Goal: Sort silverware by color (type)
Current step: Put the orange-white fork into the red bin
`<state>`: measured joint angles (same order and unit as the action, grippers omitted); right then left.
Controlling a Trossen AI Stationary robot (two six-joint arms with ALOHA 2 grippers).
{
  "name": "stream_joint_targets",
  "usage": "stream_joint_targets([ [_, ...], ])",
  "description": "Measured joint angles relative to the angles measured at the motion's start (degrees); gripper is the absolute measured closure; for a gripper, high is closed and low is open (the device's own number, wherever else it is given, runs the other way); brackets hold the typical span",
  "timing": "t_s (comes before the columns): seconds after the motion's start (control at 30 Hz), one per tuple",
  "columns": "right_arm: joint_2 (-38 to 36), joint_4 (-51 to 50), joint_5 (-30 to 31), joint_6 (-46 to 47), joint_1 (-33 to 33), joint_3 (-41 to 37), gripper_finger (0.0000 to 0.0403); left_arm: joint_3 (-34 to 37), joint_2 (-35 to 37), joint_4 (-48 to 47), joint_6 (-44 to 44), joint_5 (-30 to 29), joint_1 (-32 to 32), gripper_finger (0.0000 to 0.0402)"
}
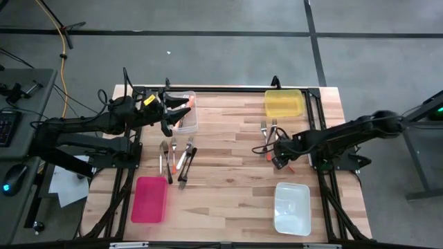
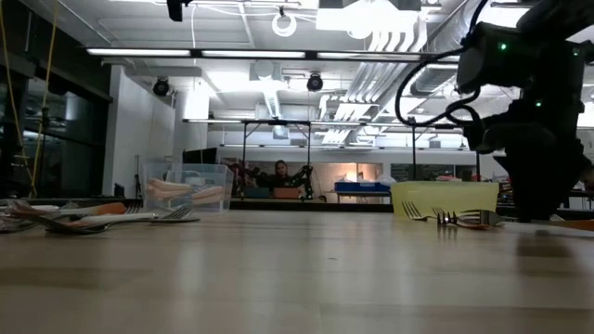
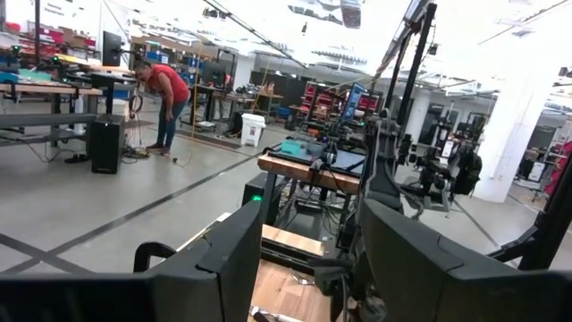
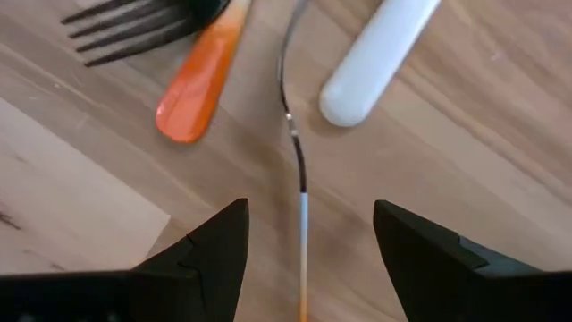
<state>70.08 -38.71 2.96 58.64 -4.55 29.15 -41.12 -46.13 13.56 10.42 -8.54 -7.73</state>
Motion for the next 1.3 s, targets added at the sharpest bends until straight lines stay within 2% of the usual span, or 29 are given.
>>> stream_joint_targets([
  [0.17, 3.7, -0.2, 0.6, 0.4, -0.5, 0.3, 0.0182, 0.0, 0.0, 0.0, 0.0, 0.0, 0.0, 0.022],
  [0.27, 4.9, -0.5, 0.9, 0.5, -0.9, 0.3, 0.0204, 0.0, 0.0, 0.0, 0.0, 0.0, 0.0, 0.022],
  [0.37, 5.4, -0.7, 0.9, 0.4, -1.2, 0.3, 0.0247, 0.0, 0.0, 0.0, 0.0, 0.0, 0.0, 0.022],
  [0.57, 4.7, -0.8, 0.3, -1.0, -1.2, 0.1, 0.0379, 0.0, 0.0, 0.0, 0.0, 0.0, 0.0, 0.022],
  [0.6, 4.4, -0.7, 0.2, -1.2, -1.2, 0.1, 0.039, 0.0, 0.0, 0.0, 0.0, 0.0, 0.0, 0.022],
  [0.7, 3.5, -2.2, -0.7, -2.1, -1.2, 0.7, 0.0389, 0.0, 0.0, 0.0, 0.0, 0.0, 0.0, 0.022],
  [0.8, 2.7, -9.1, -1.9, -4.3, -1.2, 2.4, 0.04, 0.0, 0.0, 0.0, 0.0, 0.0, 0.0, 0.022],
  [1.0, -0.5, -15.5, -1.5, -9.8, -1.2, 6.3, 0.0401, 0.0, 0.0, -0.5, 0.0, 0.0, 0.0, 0.022],
  [1.3, -10.6, -11.2, 0.2, -15.9, -1.2, 7.4, 0.0402, 0.0, 0.0, -1.6, -0.1, 0.0, 0.0, 0.022],
])
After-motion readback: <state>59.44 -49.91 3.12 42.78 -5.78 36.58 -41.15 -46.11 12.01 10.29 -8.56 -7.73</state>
